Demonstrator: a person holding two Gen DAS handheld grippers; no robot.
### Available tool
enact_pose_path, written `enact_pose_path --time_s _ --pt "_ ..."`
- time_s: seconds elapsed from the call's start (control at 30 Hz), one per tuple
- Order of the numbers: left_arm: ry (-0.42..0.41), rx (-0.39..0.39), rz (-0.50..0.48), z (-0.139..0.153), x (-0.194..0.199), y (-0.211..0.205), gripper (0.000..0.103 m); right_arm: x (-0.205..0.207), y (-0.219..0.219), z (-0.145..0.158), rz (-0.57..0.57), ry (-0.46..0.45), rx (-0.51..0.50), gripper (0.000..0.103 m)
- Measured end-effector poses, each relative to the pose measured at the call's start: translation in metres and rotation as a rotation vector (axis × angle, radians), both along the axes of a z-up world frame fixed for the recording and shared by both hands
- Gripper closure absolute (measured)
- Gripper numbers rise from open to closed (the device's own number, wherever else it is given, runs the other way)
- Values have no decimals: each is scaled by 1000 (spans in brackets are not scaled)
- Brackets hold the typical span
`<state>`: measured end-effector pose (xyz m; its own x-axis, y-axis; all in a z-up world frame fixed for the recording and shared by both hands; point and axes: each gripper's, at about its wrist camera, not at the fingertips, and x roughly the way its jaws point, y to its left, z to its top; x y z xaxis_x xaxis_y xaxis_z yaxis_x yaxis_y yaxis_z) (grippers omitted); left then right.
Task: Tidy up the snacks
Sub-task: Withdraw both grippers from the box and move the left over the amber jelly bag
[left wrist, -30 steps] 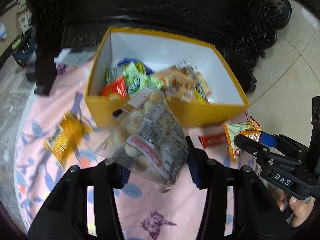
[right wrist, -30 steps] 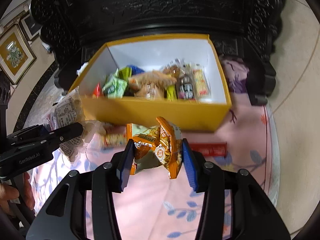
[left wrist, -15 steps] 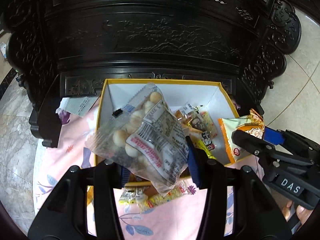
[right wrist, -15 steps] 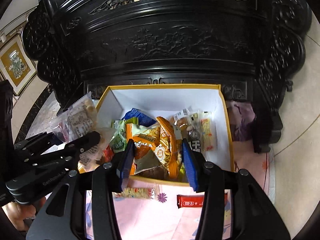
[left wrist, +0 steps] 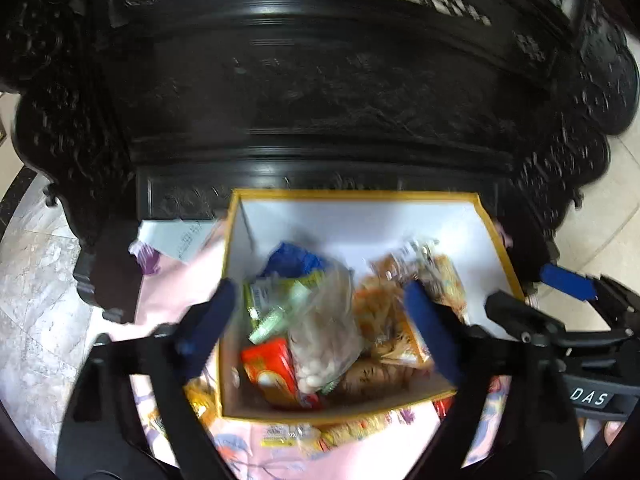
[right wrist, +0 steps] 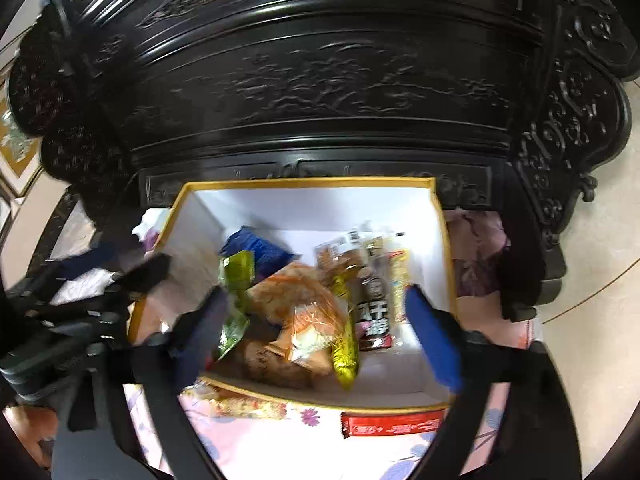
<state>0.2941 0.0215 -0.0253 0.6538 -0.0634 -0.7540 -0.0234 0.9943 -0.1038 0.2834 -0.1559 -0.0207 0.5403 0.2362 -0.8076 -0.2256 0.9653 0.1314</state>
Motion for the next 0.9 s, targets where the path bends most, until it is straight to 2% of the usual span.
enact_pose_path --time_s 0.27,0.43,0.57,0.67,0.77,0.9 --pt "-21 -18 28 14 -2 28 8 -2 -15 -3 -17 9 11 6" --pt "-17 -3 1 10 -29 42 7 -22 -36 -10 -4 13 -16 6" --pt "-9 -14 -25 -6 -61 60 7 -49 -57 -17 23 12 1 6" --pt "-2 25 8 -25 -93 82 6 -77 -71 -28 44 14 3 6" --pt "56 35 59 -50 -117 109 6 -100 -77 -51 67 55 -10 6" --pt "148 48 94 -86 -135 134 6 -123 -58 -84 133 139 -3 6"
